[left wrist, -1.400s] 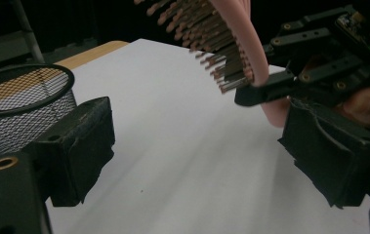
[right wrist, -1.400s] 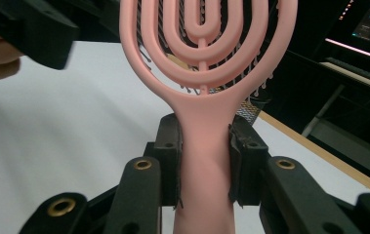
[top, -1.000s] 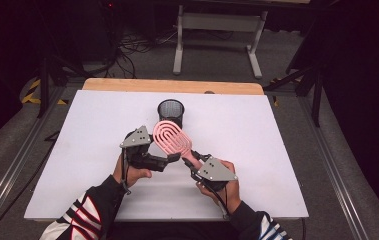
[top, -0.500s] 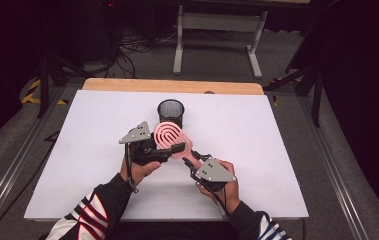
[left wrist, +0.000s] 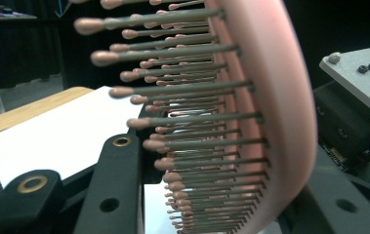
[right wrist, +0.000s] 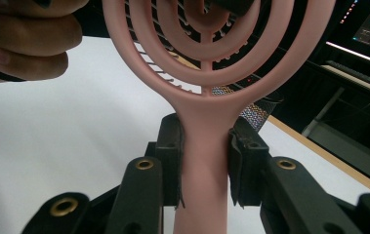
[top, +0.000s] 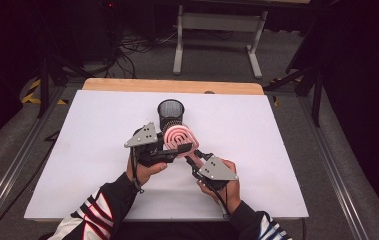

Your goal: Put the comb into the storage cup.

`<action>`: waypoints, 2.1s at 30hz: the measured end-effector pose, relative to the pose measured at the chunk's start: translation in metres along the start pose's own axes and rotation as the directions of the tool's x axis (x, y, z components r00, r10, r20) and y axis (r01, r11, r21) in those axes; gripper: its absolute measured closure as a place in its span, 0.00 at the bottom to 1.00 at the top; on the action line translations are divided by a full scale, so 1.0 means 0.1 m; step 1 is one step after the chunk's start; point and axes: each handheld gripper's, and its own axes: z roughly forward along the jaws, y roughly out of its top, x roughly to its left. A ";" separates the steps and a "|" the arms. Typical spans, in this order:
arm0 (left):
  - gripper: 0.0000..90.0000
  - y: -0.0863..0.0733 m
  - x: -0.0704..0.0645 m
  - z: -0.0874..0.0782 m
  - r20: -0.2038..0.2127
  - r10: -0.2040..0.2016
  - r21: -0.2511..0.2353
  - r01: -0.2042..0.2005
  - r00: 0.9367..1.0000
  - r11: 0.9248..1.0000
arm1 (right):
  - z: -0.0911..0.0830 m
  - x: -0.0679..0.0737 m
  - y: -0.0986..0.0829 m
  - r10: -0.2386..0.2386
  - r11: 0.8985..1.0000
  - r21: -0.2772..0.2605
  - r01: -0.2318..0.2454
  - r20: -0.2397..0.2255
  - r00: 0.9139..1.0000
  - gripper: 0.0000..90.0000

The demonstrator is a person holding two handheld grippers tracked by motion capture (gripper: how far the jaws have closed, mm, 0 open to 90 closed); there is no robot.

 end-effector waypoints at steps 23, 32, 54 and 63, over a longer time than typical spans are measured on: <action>0.70 0.03 0.00 -0.11 -0.072 0.047 0.024 -0.045 0.996 0.999 | -0.06 0.00 0.02 0.009 1.000 -0.026 -0.010 -0.024 1.000 0.61; 0.70 0.04 0.02 -0.18 -0.097 0.062 0.031 -0.059 0.993 0.998 | -0.13 -0.06 0.02 0.019 0.999 -0.033 -0.020 -0.019 1.000 0.52; 0.70 0.05 0.11 -0.33 -0.152 0.063 0.032 -0.059 0.986 0.998 | -0.38 -0.42 -0.07 0.085 0.995 -0.066 -0.080 0.082 0.993 0.28; 0.70 0.06 0.14 -0.39 -0.171 0.071 0.029 -0.067 0.983 0.997 | -0.43 -0.46 -0.13 0.067 0.997 -0.048 -0.062 0.095 0.993 0.17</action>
